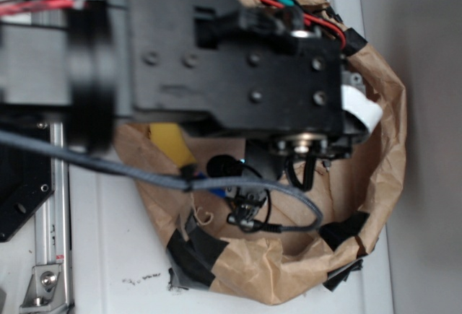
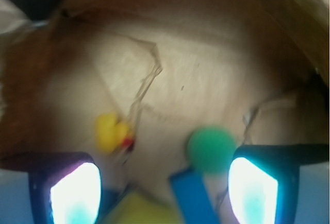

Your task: Grab the yellow duck.

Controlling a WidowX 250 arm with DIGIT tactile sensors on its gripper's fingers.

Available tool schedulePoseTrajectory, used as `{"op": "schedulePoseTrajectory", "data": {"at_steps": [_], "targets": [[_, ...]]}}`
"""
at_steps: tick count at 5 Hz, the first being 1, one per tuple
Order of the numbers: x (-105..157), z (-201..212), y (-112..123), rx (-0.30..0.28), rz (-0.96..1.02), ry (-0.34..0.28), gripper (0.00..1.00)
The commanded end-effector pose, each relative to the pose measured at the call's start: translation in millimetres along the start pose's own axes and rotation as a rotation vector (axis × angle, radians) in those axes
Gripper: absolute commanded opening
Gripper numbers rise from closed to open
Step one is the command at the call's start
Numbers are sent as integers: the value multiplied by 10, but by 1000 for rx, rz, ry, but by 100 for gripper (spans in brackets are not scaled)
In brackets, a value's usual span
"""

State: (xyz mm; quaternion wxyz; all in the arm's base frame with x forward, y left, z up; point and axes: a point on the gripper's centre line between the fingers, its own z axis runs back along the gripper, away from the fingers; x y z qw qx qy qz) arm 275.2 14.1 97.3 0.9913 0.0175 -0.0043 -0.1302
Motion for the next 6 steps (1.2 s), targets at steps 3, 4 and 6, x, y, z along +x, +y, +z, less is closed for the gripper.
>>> {"op": "schedulePoseTrajectory", "data": {"at_steps": [3,4,6], "targets": [[75,-136,-6,111,-33,-31,100],[75,-136,-6,111,-33,-31,100],[-5,-125,-61,-45,-127,-61,100]]}}
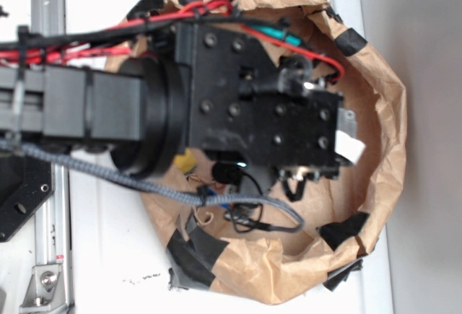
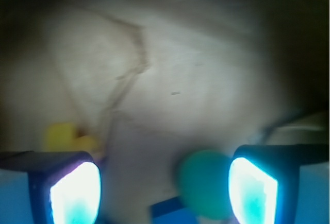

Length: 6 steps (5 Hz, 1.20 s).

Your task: Grab the yellow duck.

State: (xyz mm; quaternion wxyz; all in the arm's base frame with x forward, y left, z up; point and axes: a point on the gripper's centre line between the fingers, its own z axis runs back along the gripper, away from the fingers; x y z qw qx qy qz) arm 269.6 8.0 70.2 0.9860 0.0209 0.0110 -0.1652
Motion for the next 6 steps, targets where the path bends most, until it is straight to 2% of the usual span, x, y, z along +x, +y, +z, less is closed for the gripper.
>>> {"op": "schedulePoseTrajectory", "data": {"at_steps": [1,2,4,5,6], "targets": [[54,148,34,-52,-73,-105,100],[98,138,17,-64,-96,-114,100],[88,88,-160,-86,-150,-101,100],[120,32,-152,-33,-128,-79,100],[143,-66,-106,-40,-125,-60,100]]}}
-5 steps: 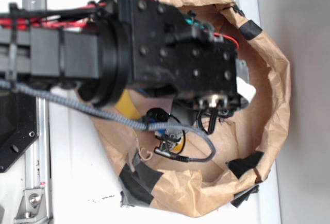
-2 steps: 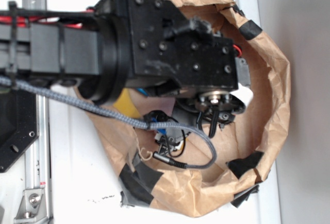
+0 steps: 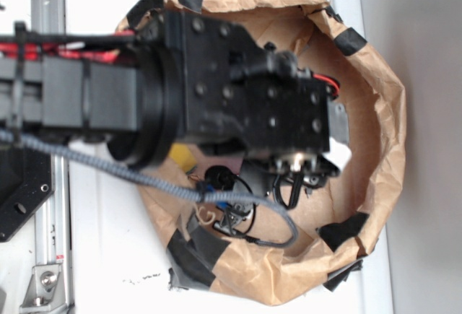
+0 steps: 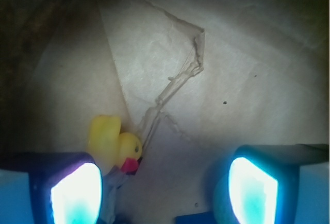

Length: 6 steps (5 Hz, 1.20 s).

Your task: Grab the yellow duck.

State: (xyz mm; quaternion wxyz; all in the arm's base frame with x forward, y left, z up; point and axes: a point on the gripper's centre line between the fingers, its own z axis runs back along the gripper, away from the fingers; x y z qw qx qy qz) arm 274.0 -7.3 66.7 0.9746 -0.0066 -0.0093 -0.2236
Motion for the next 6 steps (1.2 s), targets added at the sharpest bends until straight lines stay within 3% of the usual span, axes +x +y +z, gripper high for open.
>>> {"op": "schedulePoseTrajectory", "data": {"at_steps": [1,2,3,4,6], "targets": [[43,-126,28,11,-6,18,100],[6,-189,31,0,-4,36,100],[-68,-454,-155,-103,-54,108,100],[-92,-666,-456,-163,-121,187,100],[-118,-705,-921,-249,-200,180,100]]}}
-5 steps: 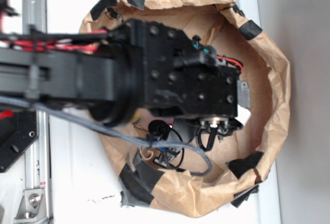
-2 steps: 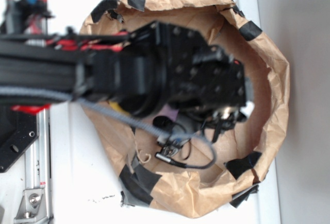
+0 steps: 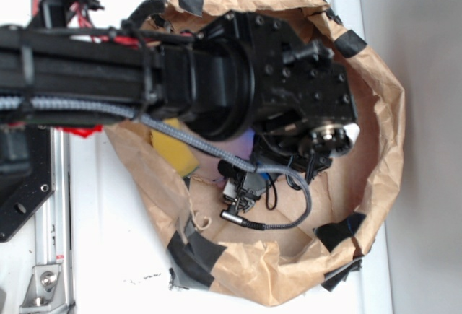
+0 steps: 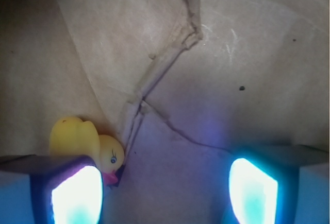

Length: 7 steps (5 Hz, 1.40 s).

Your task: Grab the yellow duck.

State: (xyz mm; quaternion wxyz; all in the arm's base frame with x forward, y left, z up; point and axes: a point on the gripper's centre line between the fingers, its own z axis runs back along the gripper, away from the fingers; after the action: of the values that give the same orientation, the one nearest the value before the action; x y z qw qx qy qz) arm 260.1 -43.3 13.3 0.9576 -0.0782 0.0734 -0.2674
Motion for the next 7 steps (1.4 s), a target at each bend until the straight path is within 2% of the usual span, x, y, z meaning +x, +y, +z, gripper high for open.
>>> {"op": "schedulePoseTrajectory", "data": {"at_steps": [1,2,3,4,5,6,7], "targets": [[-33,-236,-805,-63,-193,35,100],[-40,-207,-956,-32,-231,20,100],[-21,-266,-954,-20,-232,27,100],[32,-282,-858,-15,-204,14,68],[86,-255,-675,17,-161,-12,0],[124,-132,-425,68,-93,-46,0],[79,164,-159,110,-5,-129,0]]}}
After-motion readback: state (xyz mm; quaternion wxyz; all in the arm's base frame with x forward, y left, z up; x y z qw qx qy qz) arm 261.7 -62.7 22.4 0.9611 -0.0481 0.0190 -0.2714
